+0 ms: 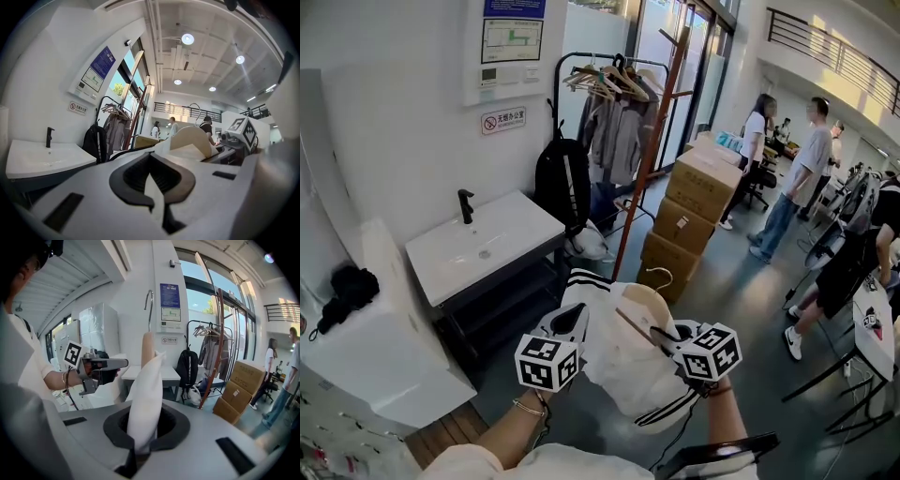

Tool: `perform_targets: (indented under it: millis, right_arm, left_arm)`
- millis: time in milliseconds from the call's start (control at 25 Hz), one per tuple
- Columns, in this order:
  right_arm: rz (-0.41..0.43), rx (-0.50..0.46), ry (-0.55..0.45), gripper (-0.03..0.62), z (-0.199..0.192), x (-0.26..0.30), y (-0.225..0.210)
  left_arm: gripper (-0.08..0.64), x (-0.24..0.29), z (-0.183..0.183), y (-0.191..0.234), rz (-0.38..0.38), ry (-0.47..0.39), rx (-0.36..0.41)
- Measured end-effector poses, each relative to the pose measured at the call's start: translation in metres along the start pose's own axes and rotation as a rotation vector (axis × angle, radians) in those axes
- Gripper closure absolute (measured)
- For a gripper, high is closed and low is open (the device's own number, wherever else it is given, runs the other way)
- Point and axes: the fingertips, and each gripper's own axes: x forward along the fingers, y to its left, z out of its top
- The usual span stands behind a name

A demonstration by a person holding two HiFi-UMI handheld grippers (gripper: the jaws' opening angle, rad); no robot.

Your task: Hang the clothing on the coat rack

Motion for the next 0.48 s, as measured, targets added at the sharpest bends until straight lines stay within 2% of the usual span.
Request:
perform_targets:
  millis: [200,320,480]
  right_arm:
    - [-0.003,0.013,-0.026,0.568,-0.002,-0.002,-0.005]
    - [-0.014,0.024,-0.02,0.568,-0.004,0.002,-0.016]
    - [-0.012,0.024,-0.018,0.568,-0.003,0.013,-0.035]
  left_arm:
    - [0.552,0.009,-0.001,0.01,-0.015,0.006,-0.032]
    - [0.552,0.02,-0.007,0.011,-0.029,0.027,-0.02]
    - [0.552,0.041,-0.013,0.02,-0.03,0.046,-0.042]
